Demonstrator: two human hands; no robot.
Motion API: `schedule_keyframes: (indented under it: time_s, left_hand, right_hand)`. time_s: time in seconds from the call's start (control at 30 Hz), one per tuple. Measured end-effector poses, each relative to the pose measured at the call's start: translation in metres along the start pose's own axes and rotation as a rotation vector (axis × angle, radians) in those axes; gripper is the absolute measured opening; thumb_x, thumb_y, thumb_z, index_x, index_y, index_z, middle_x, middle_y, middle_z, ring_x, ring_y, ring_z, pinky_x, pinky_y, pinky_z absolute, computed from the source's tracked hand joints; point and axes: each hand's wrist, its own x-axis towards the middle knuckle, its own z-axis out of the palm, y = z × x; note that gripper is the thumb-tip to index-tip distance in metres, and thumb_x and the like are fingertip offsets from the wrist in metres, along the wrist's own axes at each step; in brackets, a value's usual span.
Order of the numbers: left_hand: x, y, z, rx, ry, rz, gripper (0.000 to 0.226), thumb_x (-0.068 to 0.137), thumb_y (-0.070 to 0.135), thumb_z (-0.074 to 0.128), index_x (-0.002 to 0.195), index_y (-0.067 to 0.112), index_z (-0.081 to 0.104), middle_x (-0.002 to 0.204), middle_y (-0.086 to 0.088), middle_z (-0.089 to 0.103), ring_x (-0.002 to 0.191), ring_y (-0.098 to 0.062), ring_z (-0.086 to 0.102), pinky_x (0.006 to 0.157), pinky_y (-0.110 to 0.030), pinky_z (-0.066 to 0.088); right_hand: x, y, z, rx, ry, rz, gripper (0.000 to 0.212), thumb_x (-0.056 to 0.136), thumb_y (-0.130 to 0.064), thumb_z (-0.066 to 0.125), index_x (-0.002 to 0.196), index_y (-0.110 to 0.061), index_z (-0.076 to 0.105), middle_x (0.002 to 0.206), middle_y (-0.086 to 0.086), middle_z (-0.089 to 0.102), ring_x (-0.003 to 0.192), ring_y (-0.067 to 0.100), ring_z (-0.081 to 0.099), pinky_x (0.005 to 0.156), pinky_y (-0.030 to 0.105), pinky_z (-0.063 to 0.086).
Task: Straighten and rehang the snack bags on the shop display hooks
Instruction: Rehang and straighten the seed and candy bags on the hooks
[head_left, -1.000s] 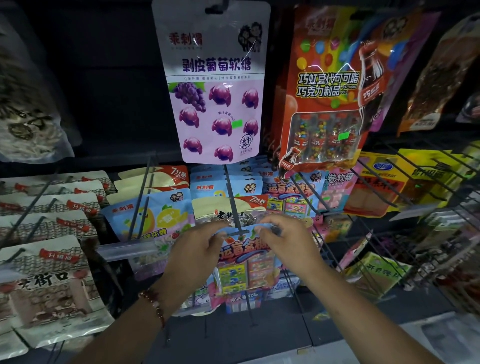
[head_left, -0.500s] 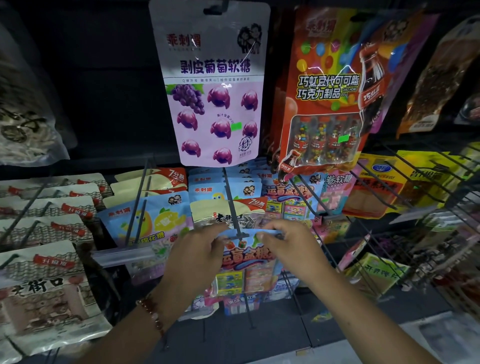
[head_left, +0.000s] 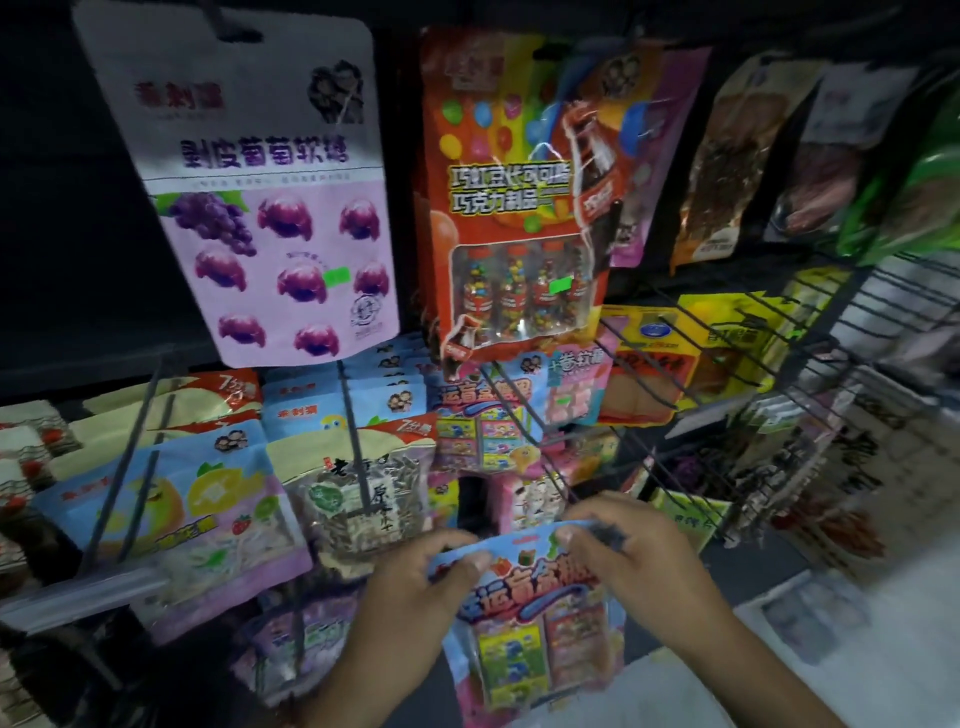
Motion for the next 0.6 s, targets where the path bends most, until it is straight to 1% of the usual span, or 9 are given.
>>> schedule_keyframes:
  time_s: [0.1,0.17,0.2,0.23,0.3,0.37,0.43,0.5,0.6]
  left_hand:
    - [0.010,0.011,0.022,0.106,-0.040,0.062,0.010,0.094,0.043,0.059,0.091,0.051,0.064,0.095,0.031,0.067,0.072,0.005,0.061,0.069,-0.021,0.046]
    - [0.020,0.018,0.033,0.285,-0.076,0.159,0.018,0.096,0.047,0.054,0.111,0.047,0.064,0.115,0.030,0.062,0.091,0.010,0.058,0.080,-0.014,0.041]
    - [0.025,0.020,0.038,0.374,-0.096,0.220,0.025,0.098,0.047,0.052,0.118,0.041,0.064,0.119,0.026,0.062,0.098,0.005,0.058,0.082,-0.014,0.040]
    - [0.029,0.023,0.043,0.432,-0.118,0.268,0.026,0.099,0.046,0.050,0.120,0.039,0.064,0.118,0.022,0.063,0.099,0.000,0.058,0.082,-0.016,0.042]
    - [0.036,0.029,0.048,0.499,-0.158,0.325,0.019,0.100,0.045,0.049,0.112,0.039,0.063,0.102,0.015,0.066,0.084,-0.005,0.059,0.076,-0.030,0.049]
    - [0.042,0.031,0.052,0.542,-0.188,0.384,0.012,0.100,0.046,0.048,0.102,0.039,0.058,0.082,0.008,0.062,0.068,-0.011,0.054,0.065,-0.039,0.048]
    - [0.047,0.031,0.053,0.544,-0.225,0.409,0.010,0.100,0.045,0.048,0.098,0.039,0.056,0.070,0.003,0.056,0.059,-0.017,0.049,0.058,-0.041,0.043]
    - [0.052,0.031,0.056,0.517,-0.282,0.398,0.009,0.100,0.046,0.048,0.098,0.041,0.055,0.068,0.001,0.054,0.054,-0.017,0.045,0.056,-0.043,0.041]
    - [0.059,0.036,0.063,0.477,-0.330,0.363,0.014,0.101,0.047,0.046,0.108,0.043,0.057,0.078,0.004,0.061,0.058,-0.013,0.051,0.062,-0.044,0.047]
  right_hand:
    - [-0.010,0.018,-0.020,0.045,0.059,0.044,0.013,0.092,-0.041,0.059,0.082,-0.036,0.067,0.084,-0.012,0.061,0.077,0.011,0.060,0.070,0.034,0.048]
    - [-0.014,0.030,-0.031,0.032,0.106,0.074,0.011,0.092,-0.034,0.063,0.083,-0.034,0.069,0.085,-0.013,0.065,0.079,0.008,0.063,0.070,0.035,0.051]
    - [-0.016,0.035,-0.035,0.022,0.128,0.084,0.010,0.092,-0.031,0.064,0.084,-0.032,0.070,0.086,-0.013,0.066,0.080,0.007,0.064,0.070,0.035,0.052]
    - [-0.017,0.039,-0.040,0.016,0.147,0.097,0.009,0.092,-0.029,0.065,0.086,-0.030,0.071,0.086,-0.013,0.067,0.081,0.005,0.065,0.071,0.033,0.053]
    - [-0.019,0.043,-0.047,0.013,0.175,0.122,0.008,0.091,-0.024,0.067,0.087,-0.025,0.074,0.085,-0.012,0.069,0.081,0.004,0.065,0.069,0.030,0.053]
    - [-0.021,0.043,-0.051,0.000,0.198,0.129,0.009,0.091,-0.022,0.067,0.086,-0.022,0.074,0.084,-0.010,0.069,0.079,0.004,0.064,0.066,0.025,0.051]
    - [-0.023,0.043,-0.053,-0.016,0.226,0.129,0.008,0.090,-0.021,0.068,0.085,-0.021,0.074,0.083,-0.010,0.068,0.078,0.004,0.063,0.063,0.017,0.046]
    - [-0.026,0.044,-0.053,-0.010,0.254,0.143,0.009,0.090,-0.022,0.068,0.083,-0.022,0.073,0.080,-0.012,0.066,0.075,0.003,0.062,0.061,0.013,0.042]
    - [-0.029,0.050,-0.056,0.002,0.290,0.152,0.009,0.090,-0.027,0.068,0.083,-0.024,0.072,0.081,-0.012,0.065,0.075,0.002,0.061,0.061,0.014,0.042]
